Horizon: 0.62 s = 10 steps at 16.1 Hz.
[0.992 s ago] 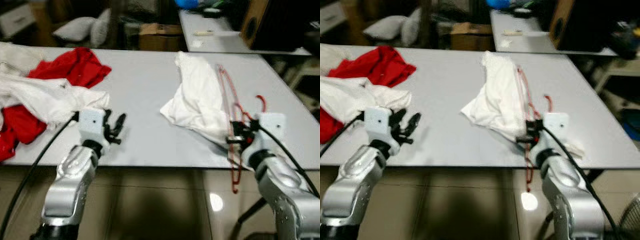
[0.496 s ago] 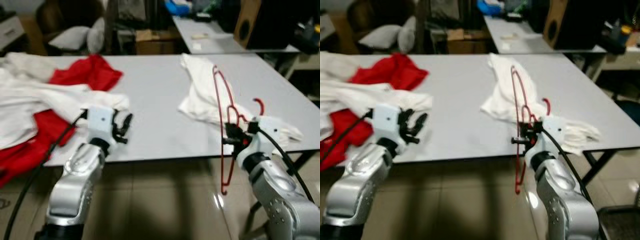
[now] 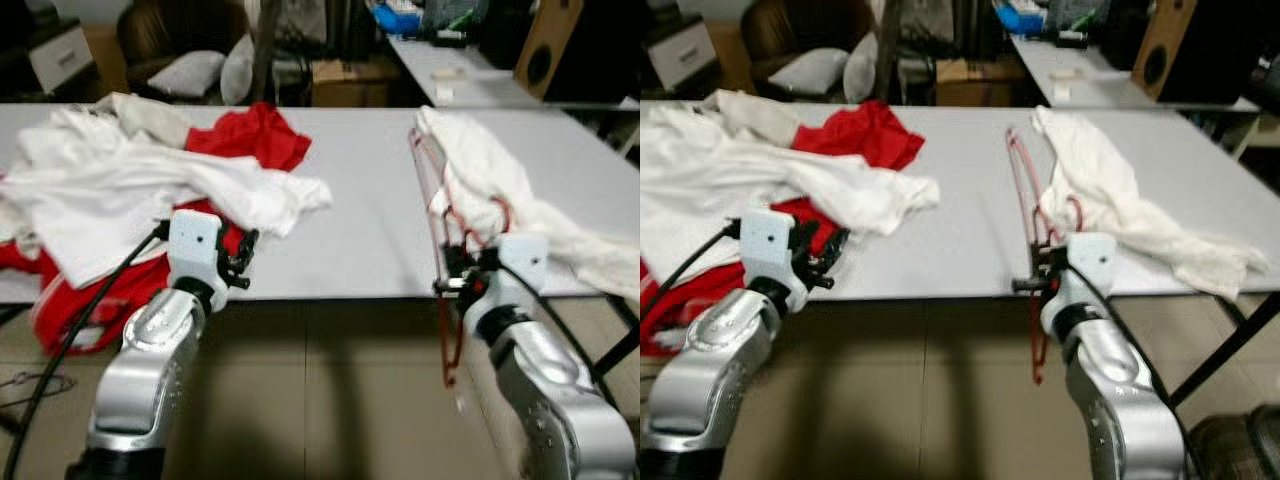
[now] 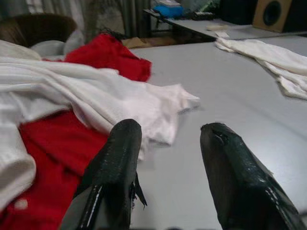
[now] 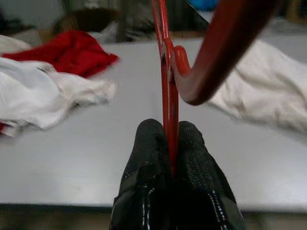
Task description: Hang hanger
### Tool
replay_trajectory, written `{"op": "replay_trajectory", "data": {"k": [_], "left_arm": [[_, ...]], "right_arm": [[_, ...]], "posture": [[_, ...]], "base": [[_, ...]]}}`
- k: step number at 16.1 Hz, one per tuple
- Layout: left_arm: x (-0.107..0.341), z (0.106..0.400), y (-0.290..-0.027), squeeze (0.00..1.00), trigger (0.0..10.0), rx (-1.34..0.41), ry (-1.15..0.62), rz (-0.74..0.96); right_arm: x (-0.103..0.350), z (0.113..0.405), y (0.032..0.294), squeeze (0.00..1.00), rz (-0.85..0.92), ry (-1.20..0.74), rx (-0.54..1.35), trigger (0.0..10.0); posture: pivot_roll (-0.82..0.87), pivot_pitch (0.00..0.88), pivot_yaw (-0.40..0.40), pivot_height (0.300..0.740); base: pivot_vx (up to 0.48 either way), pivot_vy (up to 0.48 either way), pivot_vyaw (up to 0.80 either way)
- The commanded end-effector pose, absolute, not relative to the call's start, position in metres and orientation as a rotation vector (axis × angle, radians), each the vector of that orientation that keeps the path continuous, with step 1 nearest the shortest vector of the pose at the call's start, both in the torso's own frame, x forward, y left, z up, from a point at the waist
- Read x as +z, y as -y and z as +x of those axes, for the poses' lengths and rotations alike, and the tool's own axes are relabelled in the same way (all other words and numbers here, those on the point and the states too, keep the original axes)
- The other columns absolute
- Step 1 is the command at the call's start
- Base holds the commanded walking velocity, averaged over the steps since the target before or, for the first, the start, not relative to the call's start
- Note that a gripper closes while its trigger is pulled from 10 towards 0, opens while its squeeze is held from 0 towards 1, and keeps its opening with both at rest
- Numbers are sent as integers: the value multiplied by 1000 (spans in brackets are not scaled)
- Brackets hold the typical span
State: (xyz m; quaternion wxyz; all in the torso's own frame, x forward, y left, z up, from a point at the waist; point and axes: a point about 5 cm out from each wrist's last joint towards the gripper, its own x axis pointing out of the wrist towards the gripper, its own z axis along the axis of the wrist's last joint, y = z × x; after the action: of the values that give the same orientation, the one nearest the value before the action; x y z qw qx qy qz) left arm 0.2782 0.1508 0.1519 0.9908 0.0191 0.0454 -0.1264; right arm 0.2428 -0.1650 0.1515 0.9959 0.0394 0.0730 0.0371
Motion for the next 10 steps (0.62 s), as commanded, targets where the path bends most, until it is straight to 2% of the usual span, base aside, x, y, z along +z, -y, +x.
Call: {"op": "replay_trajectory", "data": {"k": [1, 10], "left_arm": [[156, 280, -151, 0, 10000, -246, -78, 53], [157, 280, -147, 0, 10000, -282, -85, 62]], "right_arm": [[151, 244, 168, 0, 112, -135, 33, 10000], [150, 243, 164, 0, 153, -119, 48, 10000]], "posture": [[48, 0, 7, 740], [55, 0, 28, 740]], "base": [[0, 394, 0], [0, 392, 0]]}}
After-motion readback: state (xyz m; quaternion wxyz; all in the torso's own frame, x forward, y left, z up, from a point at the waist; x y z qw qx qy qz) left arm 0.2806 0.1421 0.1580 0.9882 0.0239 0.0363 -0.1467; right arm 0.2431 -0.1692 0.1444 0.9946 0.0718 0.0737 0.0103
